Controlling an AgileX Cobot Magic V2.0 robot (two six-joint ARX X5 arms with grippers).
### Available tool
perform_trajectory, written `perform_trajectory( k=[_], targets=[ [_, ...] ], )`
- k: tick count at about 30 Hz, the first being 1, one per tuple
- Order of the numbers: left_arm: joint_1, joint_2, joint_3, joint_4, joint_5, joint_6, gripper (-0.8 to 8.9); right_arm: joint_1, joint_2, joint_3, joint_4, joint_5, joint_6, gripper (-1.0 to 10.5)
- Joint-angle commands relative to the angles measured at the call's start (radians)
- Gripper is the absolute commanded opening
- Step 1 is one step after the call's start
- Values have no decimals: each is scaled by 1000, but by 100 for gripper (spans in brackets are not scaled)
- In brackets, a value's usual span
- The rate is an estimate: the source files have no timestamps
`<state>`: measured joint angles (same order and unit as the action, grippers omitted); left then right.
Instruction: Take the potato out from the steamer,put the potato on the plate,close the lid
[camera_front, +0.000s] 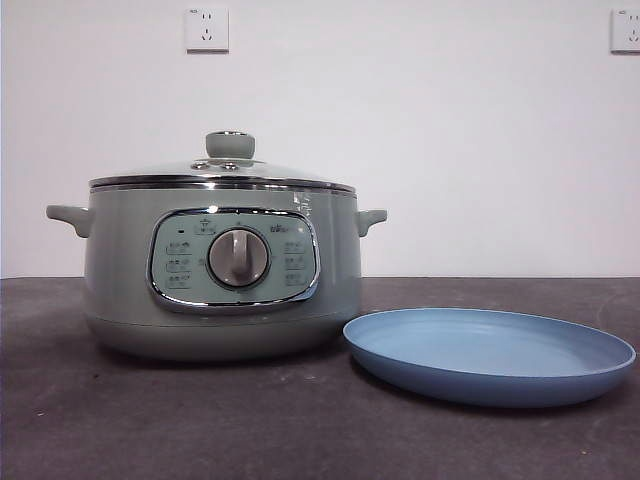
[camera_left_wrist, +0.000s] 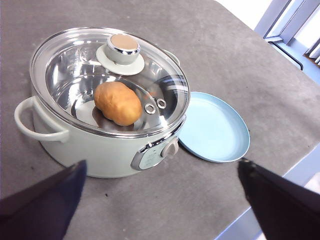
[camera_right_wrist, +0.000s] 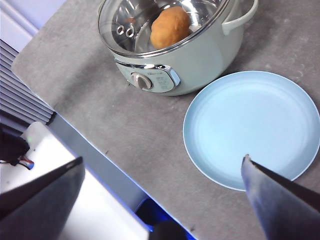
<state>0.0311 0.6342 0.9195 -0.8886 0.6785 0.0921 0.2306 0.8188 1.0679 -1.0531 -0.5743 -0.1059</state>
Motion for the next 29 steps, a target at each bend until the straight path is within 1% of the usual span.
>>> perform_trajectory(
  k=[1, 6, 10, 14, 20, 25, 29],
  targets=[
    [-13, 16, 6, 16, -2, 5, 642, 3, -1, 1, 5, 0, 4, 661],
    [-62, 86, 53, 36, -63, 6, 642, 3, -1, 1, 5, 0, 4, 661],
    [-121, 176, 113, 99, -118, 5, 642, 3, -1, 1, 5, 1, 4, 661],
    [-196, 309, 183, 178, -192, 5, 625, 3, -1, 1, 5, 1, 3, 661],
    [-281, 520, 281, 272, -286, 10, 626, 3, -1, 1, 5, 4, 3, 661],
    [-318, 697, 364, 340, -322, 14, 626, 2, -1, 1, 5, 4, 3, 661],
    [-344, 819, 421, 367, -346, 14, 626, 2, -1, 1, 5, 5, 3, 661]
  ],
)
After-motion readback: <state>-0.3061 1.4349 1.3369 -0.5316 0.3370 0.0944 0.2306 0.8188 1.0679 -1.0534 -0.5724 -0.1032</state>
